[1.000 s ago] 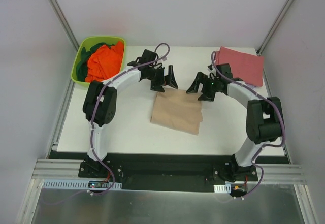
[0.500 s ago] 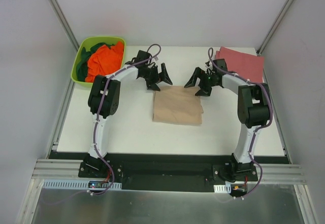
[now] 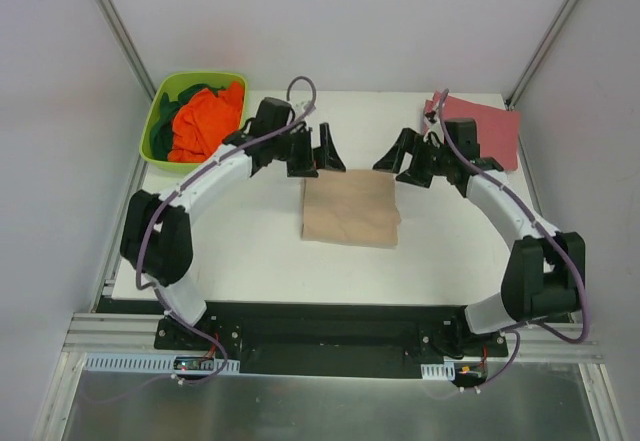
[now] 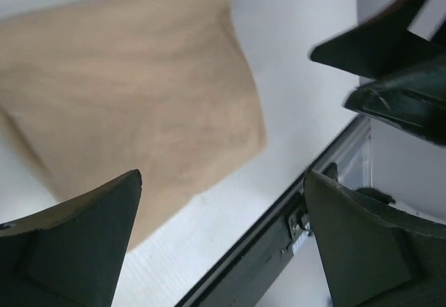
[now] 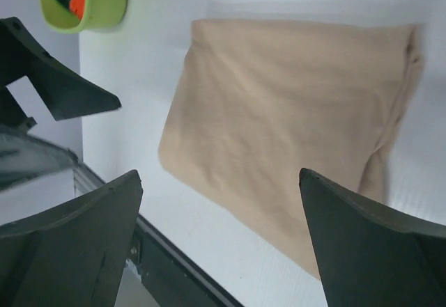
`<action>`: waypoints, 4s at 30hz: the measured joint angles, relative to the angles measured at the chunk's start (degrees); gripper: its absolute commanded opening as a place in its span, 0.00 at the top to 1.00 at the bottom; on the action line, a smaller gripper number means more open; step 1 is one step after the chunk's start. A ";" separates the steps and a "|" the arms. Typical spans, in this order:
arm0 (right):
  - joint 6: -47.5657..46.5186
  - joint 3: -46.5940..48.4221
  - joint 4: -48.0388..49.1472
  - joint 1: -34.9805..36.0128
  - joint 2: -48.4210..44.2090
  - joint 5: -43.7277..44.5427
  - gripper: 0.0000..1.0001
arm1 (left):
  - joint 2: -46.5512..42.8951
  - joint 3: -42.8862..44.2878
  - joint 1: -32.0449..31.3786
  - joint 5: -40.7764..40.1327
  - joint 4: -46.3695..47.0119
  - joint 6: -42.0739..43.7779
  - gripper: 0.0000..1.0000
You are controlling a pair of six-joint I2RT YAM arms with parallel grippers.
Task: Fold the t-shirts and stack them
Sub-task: Fold the long partially folded tshirt into a neat square, then put the neatly folded tshirt into the corner of the board with the right arm
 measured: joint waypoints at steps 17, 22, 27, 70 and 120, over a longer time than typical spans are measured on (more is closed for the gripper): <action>5.46 -24.00 9.68 4.83 1.95 -8.11 0.04 | -1.46 -27.32 -6.01 1.62 11.10 -3.52 0.01; 3.61 -22.82 8.28 4.55 1.11 -8.57 0.04 | -3.69 -28.15 -6.01 1.25 11.08 -3.61 0.01; -2.05 -15.78 0.28 4.37 -8.96 -5.60 0.04 | -13.18 -28.46 -5.99 -2.73 8.35 -3.32 0.01; 1.11 9.46 -15.74 16.65 22.23 32.46 0.40 | -38.34 -39.39 6.97 -33.31 -6.84 -1.62 0.01; -50.88 39.76 -3.17 10.16 24.39 78.95 1.00 | -42.03 -31.58 8.90 -48.06 -17.46 -3.48 0.01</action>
